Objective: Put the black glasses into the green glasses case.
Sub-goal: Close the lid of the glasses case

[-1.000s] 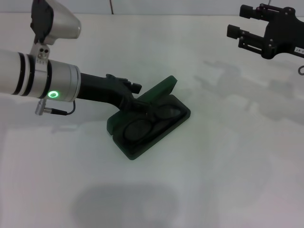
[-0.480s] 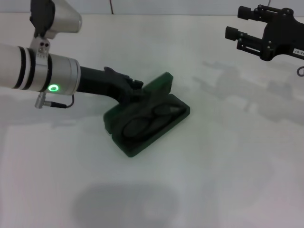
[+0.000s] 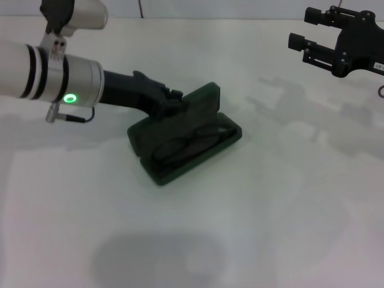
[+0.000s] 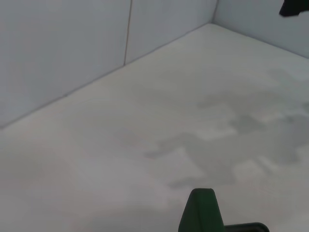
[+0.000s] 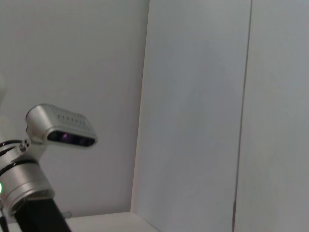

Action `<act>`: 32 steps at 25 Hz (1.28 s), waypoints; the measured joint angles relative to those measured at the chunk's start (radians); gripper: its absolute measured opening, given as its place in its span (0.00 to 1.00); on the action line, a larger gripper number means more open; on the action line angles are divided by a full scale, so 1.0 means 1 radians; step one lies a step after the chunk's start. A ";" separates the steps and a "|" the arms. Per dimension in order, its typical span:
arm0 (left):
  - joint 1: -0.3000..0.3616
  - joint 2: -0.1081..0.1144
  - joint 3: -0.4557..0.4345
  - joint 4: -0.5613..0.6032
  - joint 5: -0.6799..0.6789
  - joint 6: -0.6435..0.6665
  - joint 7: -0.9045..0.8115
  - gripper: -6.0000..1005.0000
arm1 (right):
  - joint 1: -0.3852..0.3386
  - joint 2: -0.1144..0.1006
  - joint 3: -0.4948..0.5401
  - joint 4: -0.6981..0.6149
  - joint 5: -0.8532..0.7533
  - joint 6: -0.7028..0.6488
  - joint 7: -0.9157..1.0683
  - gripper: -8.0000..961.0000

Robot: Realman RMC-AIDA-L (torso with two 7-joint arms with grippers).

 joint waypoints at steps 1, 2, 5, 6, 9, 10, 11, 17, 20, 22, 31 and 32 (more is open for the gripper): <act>-0.001 0.000 0.000 0.013 0.005 0.000 0.003 0.20 | -0.001 0.000 0.000 0.000 0.000 0.000 -0.002 0.60; -0.002 0.000 0.001 0.025 0.010 0.000 0.008 0.20 | -0.002 0.000 0.000 0.000 0.000 -0.001 -0.004 0.60; -0.007 -0.001 0.001 0.060 0.024 0.000 0.067 0.22 | -0.007 0.001 0.000 0.000 0.000 -0.001 -0.005 0.60; -0.011 -0.002 0.002 0.063 0.024 0.000 0.100 0.22 | -0.010 0.001 0.000 0.000 0.001 -0.002 -0.006 0.60; -0.026 -0.002 0.024 0.060 0.024 0.001 0.220 0.24 | -0.016 0.001 0.000 -0.001 0.002 -0.004 -0.012 0.61; -0.031 -0.001 0.039 0.055 0.024 0.003 0.256 0.24 | -0.018 0.001 -0.001 0.000 0.002 -0.006 -0.016 0.61; -0.039 0.000 0.056 0.049 0.024 0.005 0.289 0.25 | -0.020 0.002 -0.001 0.000 0.002 -0.007 -0.017 0.61; -0.111 0.008 0.090 -0.009 0.024 0.057 0.359 0.28 | -0.027 0.003 -0.003 0.003 0.002 -0.009 -0.019 0.61; -0.140 0.013 0.089 -0.034 0.024 0.067 0.359 0.30 | -0.027 0.003 -0.005 0.010 0.002 -0.009 -0.028 0.61; -0.144 0.012 0.088 -0.034 0.030 0.061 0.355 0.31 | -0.027 0.003 -0.004 0.013 0.002 -0.009 -0.037 0.61; -0.177 -0.008 0.097 -0.031 0.176 0.063 0.273 0.36 | -0.023 0.001 -0.002 0.023 0.002 -0.002 -0.045 0.61; -0.177 -0.008 0.098 -0.032 0.173 0.064 0.264 0.36 | -0.023 0.001 -0.002 0.023 0.002 -0.002 -0.045 0.61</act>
